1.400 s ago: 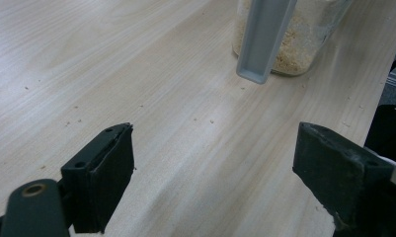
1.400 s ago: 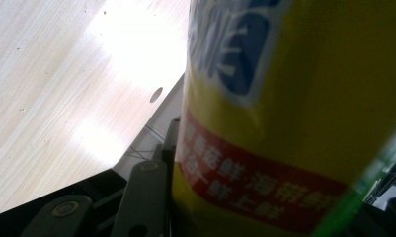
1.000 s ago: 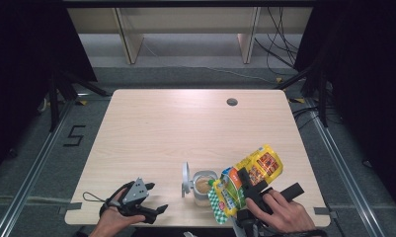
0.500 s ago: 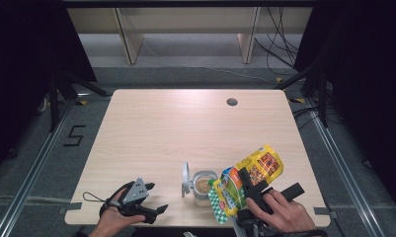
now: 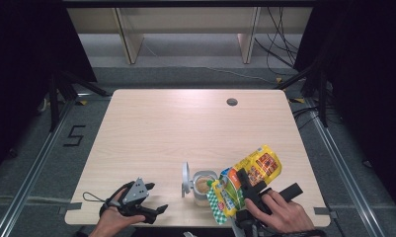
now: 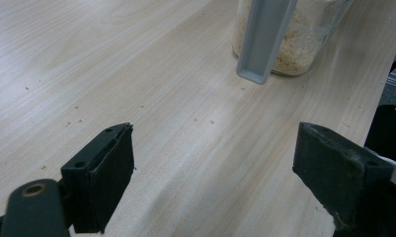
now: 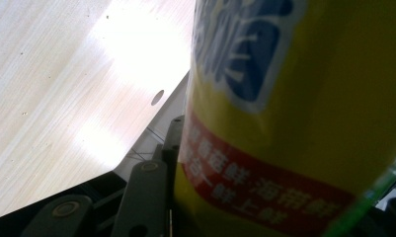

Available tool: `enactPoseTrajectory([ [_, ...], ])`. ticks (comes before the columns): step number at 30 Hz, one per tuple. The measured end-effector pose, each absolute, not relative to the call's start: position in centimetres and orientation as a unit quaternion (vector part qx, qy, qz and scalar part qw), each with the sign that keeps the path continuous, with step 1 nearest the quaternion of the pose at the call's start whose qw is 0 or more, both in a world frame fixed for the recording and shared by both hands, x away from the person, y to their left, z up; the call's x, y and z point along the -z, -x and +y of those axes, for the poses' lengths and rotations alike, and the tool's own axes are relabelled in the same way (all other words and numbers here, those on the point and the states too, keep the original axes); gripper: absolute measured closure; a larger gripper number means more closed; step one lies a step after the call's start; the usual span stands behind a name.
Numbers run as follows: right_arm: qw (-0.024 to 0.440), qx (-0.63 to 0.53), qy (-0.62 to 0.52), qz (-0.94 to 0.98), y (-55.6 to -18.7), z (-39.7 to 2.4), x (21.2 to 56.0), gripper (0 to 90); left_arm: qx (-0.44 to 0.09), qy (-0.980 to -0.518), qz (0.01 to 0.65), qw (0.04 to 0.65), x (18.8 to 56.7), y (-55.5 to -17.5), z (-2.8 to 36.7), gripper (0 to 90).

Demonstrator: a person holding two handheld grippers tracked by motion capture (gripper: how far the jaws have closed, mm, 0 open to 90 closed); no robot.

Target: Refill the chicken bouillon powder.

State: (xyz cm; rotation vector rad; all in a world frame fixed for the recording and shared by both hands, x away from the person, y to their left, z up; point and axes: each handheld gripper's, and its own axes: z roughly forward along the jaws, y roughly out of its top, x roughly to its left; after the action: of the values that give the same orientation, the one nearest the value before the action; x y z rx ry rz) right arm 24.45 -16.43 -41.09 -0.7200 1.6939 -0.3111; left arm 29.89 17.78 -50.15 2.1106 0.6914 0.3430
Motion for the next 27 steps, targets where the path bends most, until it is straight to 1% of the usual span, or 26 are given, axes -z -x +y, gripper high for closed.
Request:
enactPoseTrajectory([
  [2, 0.601, 0.134, 0.309, 0.725, -24.44, -16.44, 41.19, 65.6, -0.136, -0.847, 0.278, 0.432, 50.11, -29.87, 17.78, 15.2],
  [5, 0.589, 0.136, 0.315, 0.732, -24.55, -16.33, 41.43, 65.6, -0.14, -0.847, 0.277, 0.431, 50.07, -29.89, 17.83, 15.2],
  [10, 0.589, 0.136, 0.315, 0.732, -24.56, -16.31, 41.42, 65.9, -0.14, -0.847, 0.277, 0.431, 50.08, -29.9, 17.83, 15.2],
  [12, 0.595, 0.136, 0.314, 0.727, -24.51, -16.34, 41.39, 65.9, -0.14, -0.848, 0.277, 0.431, 50.08, -29.89, 17.83, 15.2],
  [17, 0.584, 0.134, 0.318, 0.735, -24.64, -16.27, 41.58, 66.2, -0.144, -0.847, 0.276, 0.432, 50.07, -29.89, 17.84, 15.2],
  [20, 0.588, 0.14, 0.327, 0.726, -24.74, -16.29, 41.43, 66.3, -0.14, -0.848, 0.276, 0.431, 50.06, -29.89, 17.84, 15.2],
  [21, 0.586, 0.132, 0.311, 0.736, -24.67, -16.4, 41.54, 66.3, -0.14, -0.848, 0.276, 0.431, 50.06, -29.89, 17.84, 15.2],
  [27, 0.594, 0.126, 0.304, 0.734, -24.69, -16.67, 41.39, 66.4, -0.144, -0.847, 0.276, 0.432, 50.07, -29.89, 17.84, 15.2],
])
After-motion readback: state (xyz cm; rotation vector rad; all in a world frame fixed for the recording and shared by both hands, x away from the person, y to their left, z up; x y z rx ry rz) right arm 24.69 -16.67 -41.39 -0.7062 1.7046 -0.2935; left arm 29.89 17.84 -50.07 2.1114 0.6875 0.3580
